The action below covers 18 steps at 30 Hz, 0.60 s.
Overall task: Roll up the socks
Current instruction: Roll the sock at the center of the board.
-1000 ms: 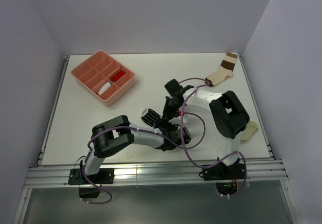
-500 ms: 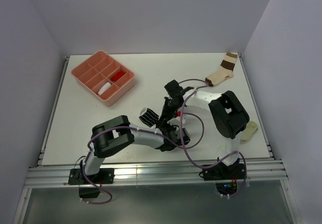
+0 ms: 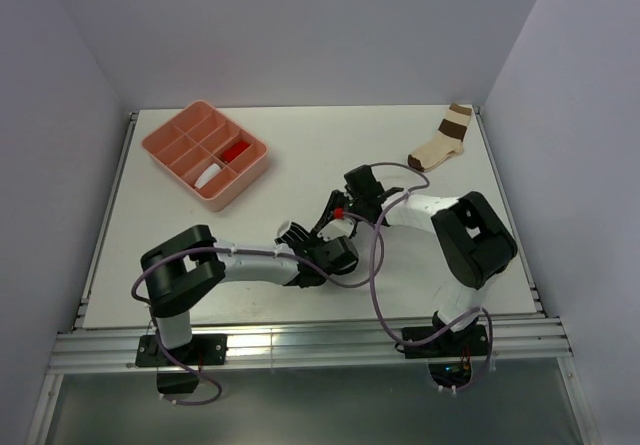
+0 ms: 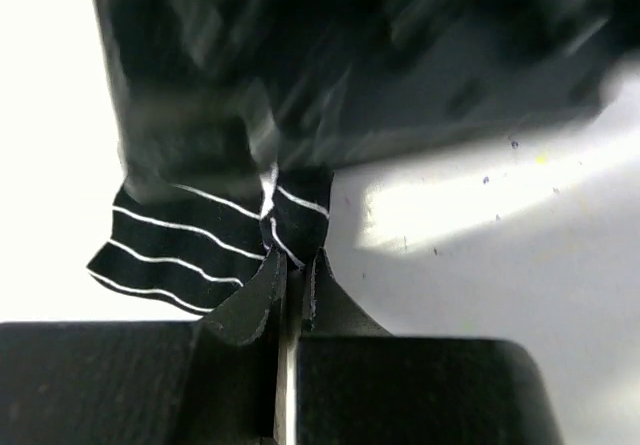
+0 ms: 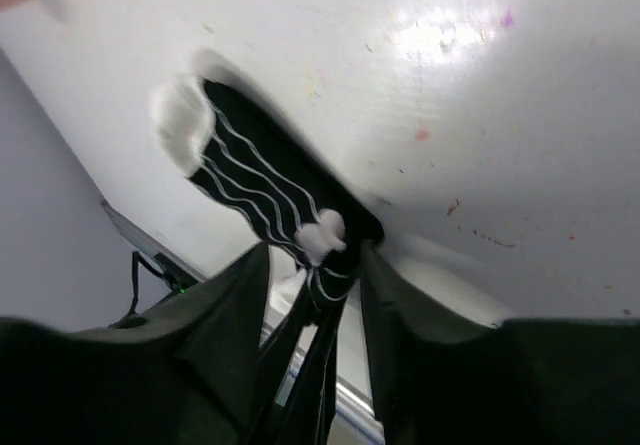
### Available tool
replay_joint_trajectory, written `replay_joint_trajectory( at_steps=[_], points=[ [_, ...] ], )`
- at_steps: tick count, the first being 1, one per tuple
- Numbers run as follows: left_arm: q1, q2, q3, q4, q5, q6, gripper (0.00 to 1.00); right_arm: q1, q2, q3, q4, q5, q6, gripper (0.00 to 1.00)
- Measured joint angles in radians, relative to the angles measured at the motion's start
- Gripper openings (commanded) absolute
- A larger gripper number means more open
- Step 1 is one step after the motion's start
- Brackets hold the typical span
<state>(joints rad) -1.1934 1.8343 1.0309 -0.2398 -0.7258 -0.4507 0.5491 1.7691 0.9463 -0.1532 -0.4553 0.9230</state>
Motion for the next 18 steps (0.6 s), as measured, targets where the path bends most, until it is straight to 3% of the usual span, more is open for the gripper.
replay_joint_trajectory(
  at_steps=[6,18],
  points=[
    [0.080,-0.084,-0.048,0.044,0.187,-0.030,0.01,-0.046,-0.125,-0.051,0.133,0.068,0.016,0.61],
    [0.292,-0.151,-0.148,0.193,0.632,-0.125,0.01,-0.097,-0.351,-0.308,0.306,0.143,0.063,0.61]
  ],
)
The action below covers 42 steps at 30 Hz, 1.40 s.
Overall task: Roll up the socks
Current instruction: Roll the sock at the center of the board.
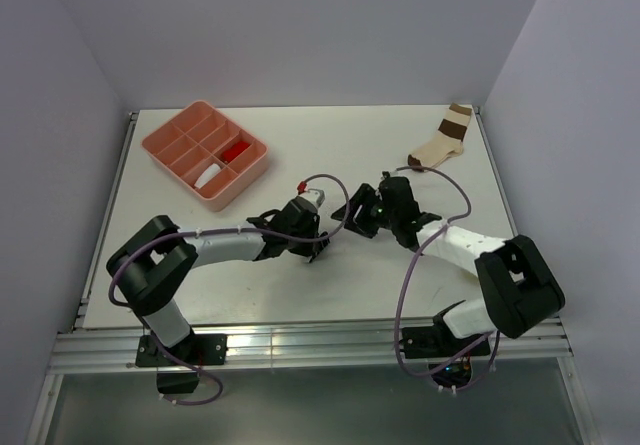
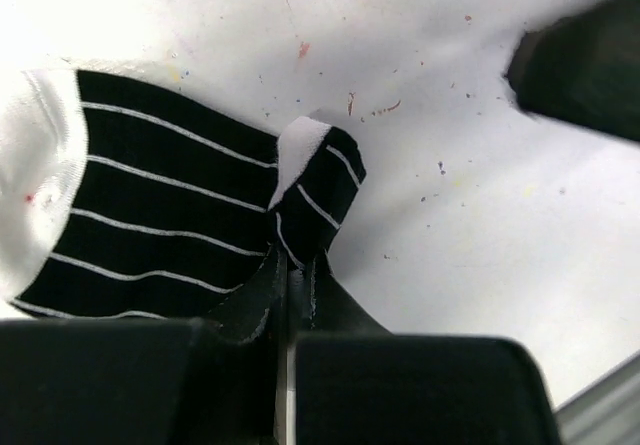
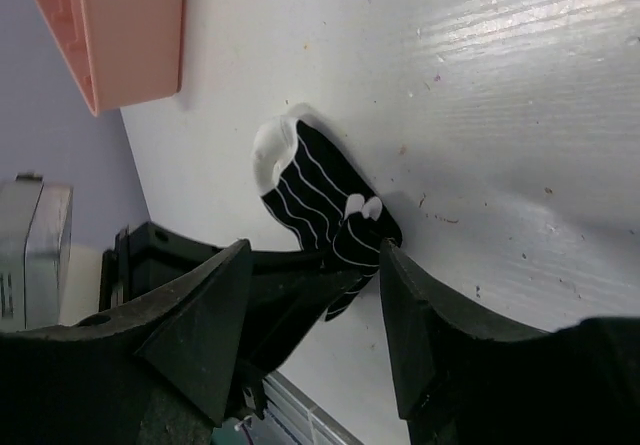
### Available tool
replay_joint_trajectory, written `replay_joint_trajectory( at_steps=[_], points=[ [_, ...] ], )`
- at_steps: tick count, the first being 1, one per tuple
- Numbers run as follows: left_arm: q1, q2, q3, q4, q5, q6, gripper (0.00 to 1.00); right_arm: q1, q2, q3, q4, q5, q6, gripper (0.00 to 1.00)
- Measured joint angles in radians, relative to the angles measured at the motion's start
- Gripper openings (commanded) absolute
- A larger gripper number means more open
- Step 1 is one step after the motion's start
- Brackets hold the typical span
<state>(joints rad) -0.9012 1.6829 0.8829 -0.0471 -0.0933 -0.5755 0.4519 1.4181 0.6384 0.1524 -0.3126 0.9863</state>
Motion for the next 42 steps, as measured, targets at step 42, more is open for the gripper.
replay_joint_trajectory(
  at_steps=[42],
  points=[
    [0.266,0.106,-0.169,0.393,0.639,-0.418,0.01,0.102,0.271,-0.166,0.445,-0.092,0.153,0.24]
  ],
)
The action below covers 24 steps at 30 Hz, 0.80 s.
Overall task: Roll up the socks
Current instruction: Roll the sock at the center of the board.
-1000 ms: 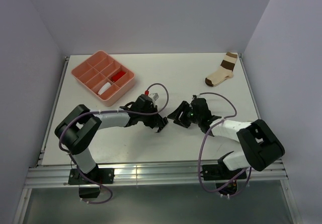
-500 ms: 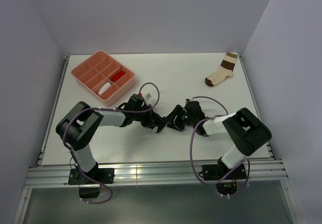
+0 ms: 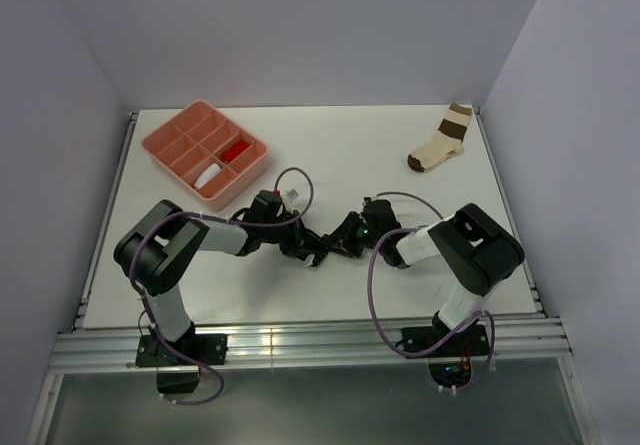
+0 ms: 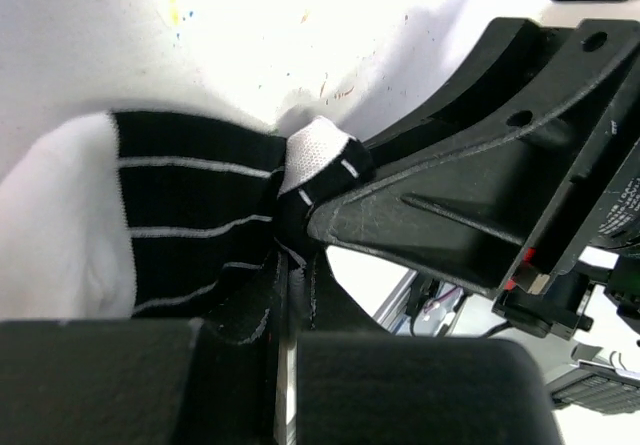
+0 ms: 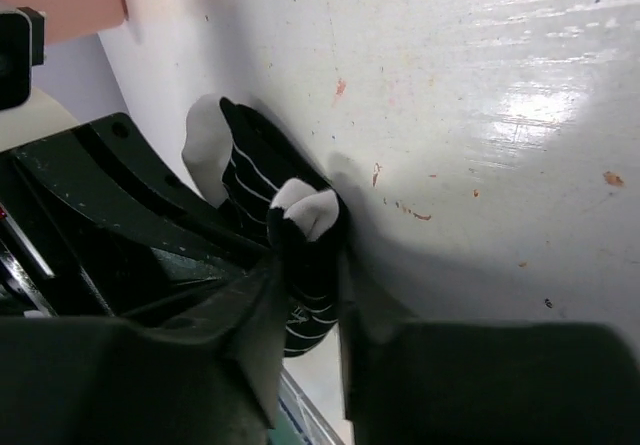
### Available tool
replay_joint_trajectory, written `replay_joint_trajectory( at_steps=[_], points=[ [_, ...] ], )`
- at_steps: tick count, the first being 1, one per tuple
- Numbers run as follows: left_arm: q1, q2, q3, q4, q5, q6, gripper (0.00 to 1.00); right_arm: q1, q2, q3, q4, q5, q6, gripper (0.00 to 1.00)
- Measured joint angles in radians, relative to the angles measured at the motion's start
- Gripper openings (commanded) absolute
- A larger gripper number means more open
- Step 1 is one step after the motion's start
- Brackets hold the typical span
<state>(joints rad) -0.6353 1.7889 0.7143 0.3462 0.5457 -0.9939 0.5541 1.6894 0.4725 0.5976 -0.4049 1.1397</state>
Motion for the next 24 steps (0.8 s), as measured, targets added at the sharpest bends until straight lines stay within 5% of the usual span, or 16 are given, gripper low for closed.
replay_joint_trajectory(
  at_steps=[4,8,12,24],
  points=[
    [0.001,0.003,-0.002,0.005,0.007,-0.003,0.03,0.000,0.000,0.017,-0.034,0.000,-0.017,0.00],
    [0.002,-0.001,0.001,-0.010,-0.003,0.014,0.30,0.000,-0.012,0.064,-0.138,0.002,-0.057,0.00],
    [-0.008,-0.039,0.014,-0.079,-0.059,0.062,0.42,0.008,-0.029,0.136,-0.292,0.027,-0.107,0.00],
    [-0.202,-0.227,0.131,-0.401,-0.558,0.278,0.52,0.013,-0.008,0.458,-0.816,0.180,-0.253,0.00]
  ],
)
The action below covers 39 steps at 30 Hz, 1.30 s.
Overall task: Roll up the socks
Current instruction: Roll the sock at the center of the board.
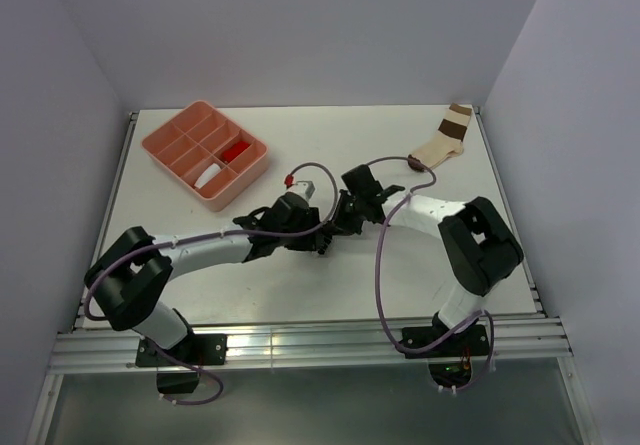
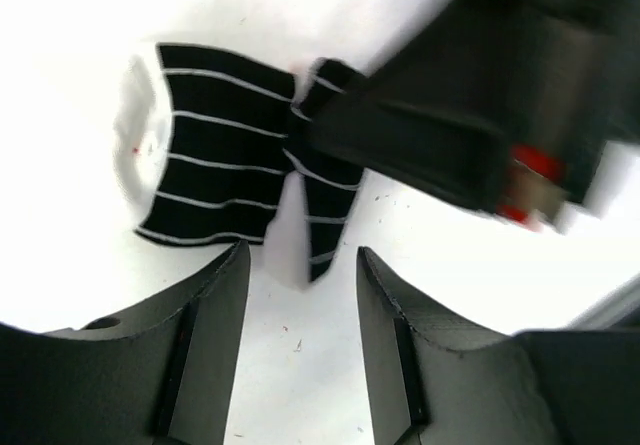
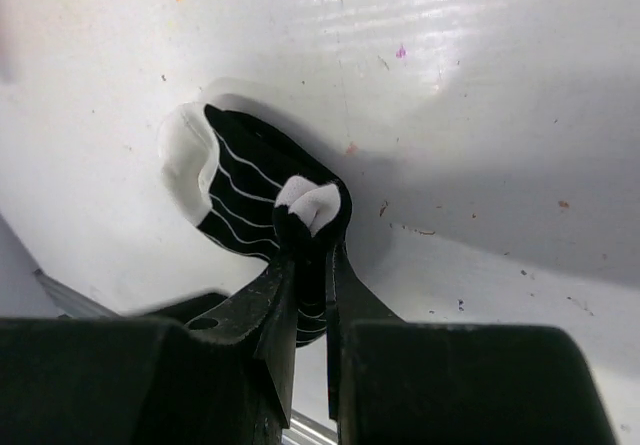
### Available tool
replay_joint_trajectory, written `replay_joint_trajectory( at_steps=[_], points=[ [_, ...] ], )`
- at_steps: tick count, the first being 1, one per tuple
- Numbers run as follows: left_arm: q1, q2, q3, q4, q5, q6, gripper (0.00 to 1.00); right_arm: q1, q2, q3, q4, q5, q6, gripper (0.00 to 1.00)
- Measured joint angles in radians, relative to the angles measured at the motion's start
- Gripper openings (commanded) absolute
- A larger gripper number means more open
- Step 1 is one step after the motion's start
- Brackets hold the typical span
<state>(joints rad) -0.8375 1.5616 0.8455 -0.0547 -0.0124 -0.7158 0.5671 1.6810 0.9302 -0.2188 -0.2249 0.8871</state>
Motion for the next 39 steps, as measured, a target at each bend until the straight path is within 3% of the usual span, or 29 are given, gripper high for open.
replay_joint_trajectory(
  at_steps=[7,16,28,39],
  points=[
    [-0.236,0.008,0.106,-0.089,-0.360,0.111,0.53,0.000,0.064,0.124,-0.197,0.044,-0.032,0.00],
    [-0.411,0.182,0.195,-0.103,-0.694,0.225,0.55,-0.003,0.108,0.174,-0.292,0.040,-0.033,0.00],
    [-0.446,0.312,0.198,-0.052,-0.864,0.329,0.55,-0.003,0.124,0.181,-0.298,0.011,-0.032,0.00],
    [-0.469,0.386,0.217,-0.010,-0.913,0.409,0.52,-0.004,0.145,0.196,-0.299,-0.023,-0.032,0.00]
  ],
)
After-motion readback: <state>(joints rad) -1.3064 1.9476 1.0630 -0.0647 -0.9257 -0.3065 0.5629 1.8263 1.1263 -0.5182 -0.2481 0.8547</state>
